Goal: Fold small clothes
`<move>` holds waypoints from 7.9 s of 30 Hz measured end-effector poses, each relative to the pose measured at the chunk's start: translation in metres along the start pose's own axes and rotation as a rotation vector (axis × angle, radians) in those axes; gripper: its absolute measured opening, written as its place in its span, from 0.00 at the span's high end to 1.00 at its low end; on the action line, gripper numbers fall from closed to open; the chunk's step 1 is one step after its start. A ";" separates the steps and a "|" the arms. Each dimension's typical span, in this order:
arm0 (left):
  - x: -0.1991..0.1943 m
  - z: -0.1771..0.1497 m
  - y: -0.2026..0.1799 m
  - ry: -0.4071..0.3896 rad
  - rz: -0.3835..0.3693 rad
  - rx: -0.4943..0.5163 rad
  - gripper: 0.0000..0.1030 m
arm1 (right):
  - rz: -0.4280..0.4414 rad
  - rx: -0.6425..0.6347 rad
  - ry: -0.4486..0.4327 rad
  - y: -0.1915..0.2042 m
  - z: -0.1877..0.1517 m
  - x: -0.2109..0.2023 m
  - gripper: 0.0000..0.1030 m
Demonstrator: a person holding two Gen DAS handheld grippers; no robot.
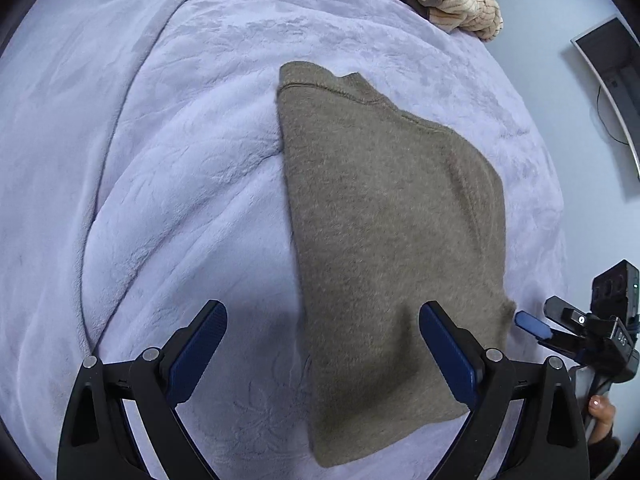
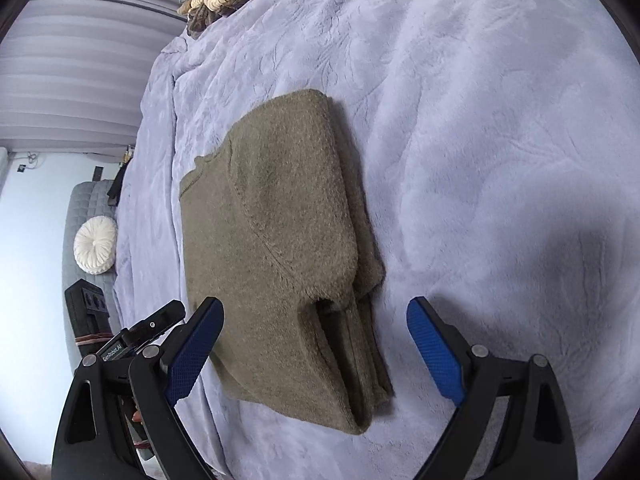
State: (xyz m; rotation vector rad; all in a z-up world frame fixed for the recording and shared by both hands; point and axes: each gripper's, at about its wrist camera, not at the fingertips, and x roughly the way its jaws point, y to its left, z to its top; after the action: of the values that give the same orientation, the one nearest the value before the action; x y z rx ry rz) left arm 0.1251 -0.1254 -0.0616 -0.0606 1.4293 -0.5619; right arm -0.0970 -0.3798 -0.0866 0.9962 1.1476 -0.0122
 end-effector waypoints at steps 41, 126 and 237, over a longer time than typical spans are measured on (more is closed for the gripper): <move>-0.001 -0.005 -0.025 -0.006 -0.162 0.040 0.50 | 0.380 0.046 0.179 0.042 0.007 0.061 0.68; -0.080 -0.207 0.093 0.168 0.152 0.128 0.55 | -0.282 -0.278 0.430 0.063 -0.104 0.076 0.86; -0.123 -0.168 0.070 -0.009 0.408 -0.025 0.00 | -0.556 -0.400 0.195 0.142 -0.074 0.062 0.00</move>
State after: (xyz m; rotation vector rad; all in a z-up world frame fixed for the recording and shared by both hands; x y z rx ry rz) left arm -0.0145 0.0333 -0.0019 0.2045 1.3911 -0.2070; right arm -0.0558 -0.2181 -0.0457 0.3099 1.5069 -0.1275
